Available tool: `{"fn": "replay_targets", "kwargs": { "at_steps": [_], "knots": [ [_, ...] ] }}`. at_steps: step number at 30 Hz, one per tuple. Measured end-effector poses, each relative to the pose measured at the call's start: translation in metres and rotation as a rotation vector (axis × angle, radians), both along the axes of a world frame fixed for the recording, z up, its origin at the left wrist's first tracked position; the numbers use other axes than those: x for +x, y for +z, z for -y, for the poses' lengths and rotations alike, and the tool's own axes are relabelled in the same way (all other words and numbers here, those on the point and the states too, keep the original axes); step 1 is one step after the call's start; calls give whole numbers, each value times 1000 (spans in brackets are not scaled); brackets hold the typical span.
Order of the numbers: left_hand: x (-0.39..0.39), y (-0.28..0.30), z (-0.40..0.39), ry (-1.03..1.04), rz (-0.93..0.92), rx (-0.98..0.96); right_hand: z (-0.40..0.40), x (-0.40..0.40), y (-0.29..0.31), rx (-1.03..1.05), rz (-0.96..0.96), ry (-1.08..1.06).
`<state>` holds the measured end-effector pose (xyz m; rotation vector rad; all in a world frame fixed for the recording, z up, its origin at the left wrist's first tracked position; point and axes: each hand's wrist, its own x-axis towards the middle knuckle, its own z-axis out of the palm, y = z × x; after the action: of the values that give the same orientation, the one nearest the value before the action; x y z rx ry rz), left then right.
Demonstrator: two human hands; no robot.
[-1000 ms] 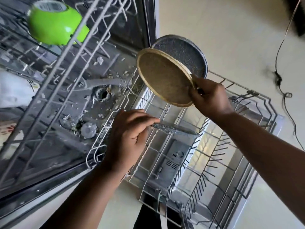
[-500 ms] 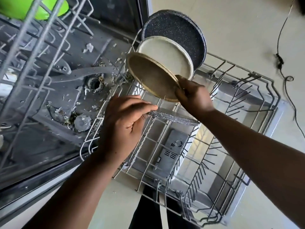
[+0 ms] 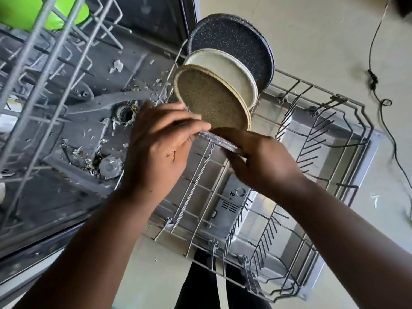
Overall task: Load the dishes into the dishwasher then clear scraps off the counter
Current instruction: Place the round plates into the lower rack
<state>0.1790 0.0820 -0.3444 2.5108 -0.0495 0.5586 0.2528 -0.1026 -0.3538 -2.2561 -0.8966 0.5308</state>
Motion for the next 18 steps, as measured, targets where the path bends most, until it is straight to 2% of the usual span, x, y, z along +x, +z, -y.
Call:
{"fn": "replay_targets", "kwargs": {
  "at_steps": [2,4,6,11,18],
  "knots": [
    [6,5,2,66,43,-40,-7,4,-5,113,123,-135],
    [8,2,6,204,-2,-152,-13,15,-11,200,76,-275],
    [2,-10,9,321,-162,-272,-17,29,-18,194,-10,-361],
    [-36,-60,16,408,-695,-112,-25,49,-39,158,-84,-342],
    [-73,-94,33,330,-951,19,-36,34,-69,231,-17,-250]
  ]
}}
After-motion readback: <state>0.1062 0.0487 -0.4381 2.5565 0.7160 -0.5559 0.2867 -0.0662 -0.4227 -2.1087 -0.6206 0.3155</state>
